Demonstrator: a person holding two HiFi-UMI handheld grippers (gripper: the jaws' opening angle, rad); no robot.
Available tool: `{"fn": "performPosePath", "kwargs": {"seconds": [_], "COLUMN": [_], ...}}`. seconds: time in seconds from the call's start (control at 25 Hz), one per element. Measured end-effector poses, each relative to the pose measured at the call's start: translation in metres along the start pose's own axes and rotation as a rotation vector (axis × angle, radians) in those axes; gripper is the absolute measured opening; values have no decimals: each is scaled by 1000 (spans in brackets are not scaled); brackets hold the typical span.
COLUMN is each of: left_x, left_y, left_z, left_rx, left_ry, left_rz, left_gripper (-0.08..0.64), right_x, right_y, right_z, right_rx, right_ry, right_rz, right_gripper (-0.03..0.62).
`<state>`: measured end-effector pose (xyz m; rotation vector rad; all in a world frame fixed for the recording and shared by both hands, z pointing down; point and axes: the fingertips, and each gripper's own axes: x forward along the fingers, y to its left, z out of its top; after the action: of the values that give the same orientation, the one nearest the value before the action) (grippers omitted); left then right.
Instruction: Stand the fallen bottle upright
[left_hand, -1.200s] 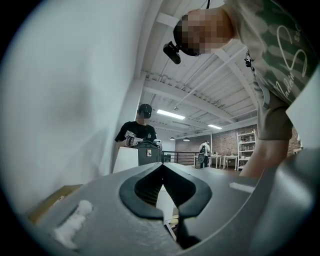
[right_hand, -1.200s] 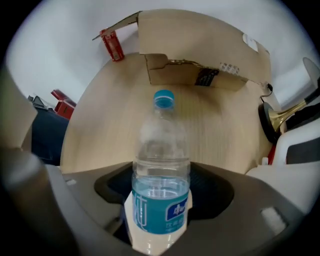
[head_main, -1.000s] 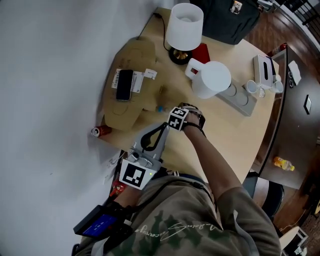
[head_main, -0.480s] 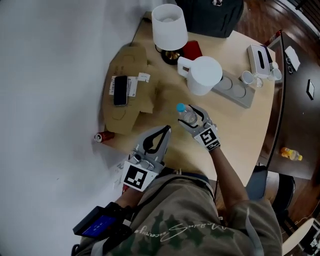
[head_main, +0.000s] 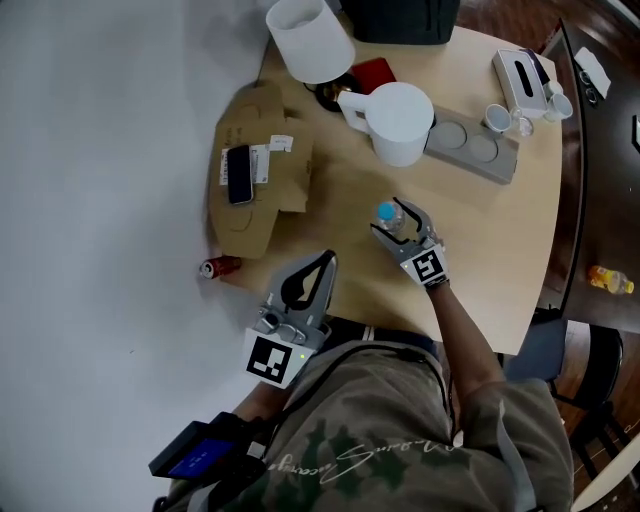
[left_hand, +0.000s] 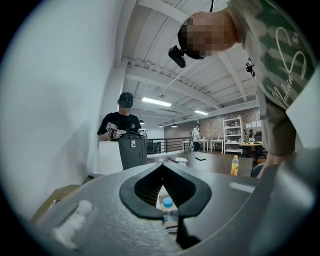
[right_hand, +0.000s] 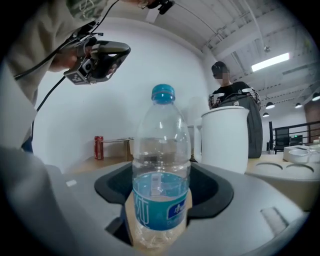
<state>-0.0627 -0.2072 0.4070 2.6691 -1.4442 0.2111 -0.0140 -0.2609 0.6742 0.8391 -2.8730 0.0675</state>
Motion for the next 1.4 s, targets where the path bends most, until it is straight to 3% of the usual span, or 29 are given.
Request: {"fn": "performPosePath", "kwargs": {"seconds": [0.2, 0.52, 0.76, 0.88, 0.96, 1.12, 1.4], "left_x": [1, -7, -21, -26, -29, -41, -60], "left_y": [-6, -15, -15, -16, -18, -15, -10], "left_z": [1, 13, 20, 24, 26, 25, 3], "left_rx": [-7, -17, -42, -57, -75, -110, -126], "left_ry": [-8, -79, -138, -174, -204, -233, -234], "left_rz": [11, 18, 3, -25, -49, -87, -107], "left_gripper": [2, 2, 2, 2, 2, 2, 2], "right_x": [-4, -32, -68, -85, -95, -111, -121], "right_y": [0, 17, 14, 11, 15, 42, 87], "right_z": [0, 45, 91, 131, 160, 210, 237], "right_rx": [-24, -30, -27, 41, 45, 21, -33], "right_ry": [11, 24, -22, -88, -129, -178, -157], "right_rz": [48, 92, -14, -116, -170, -226, -259], "right_gripper": [328, 374, 371, 365, 309, 16, 0]}}
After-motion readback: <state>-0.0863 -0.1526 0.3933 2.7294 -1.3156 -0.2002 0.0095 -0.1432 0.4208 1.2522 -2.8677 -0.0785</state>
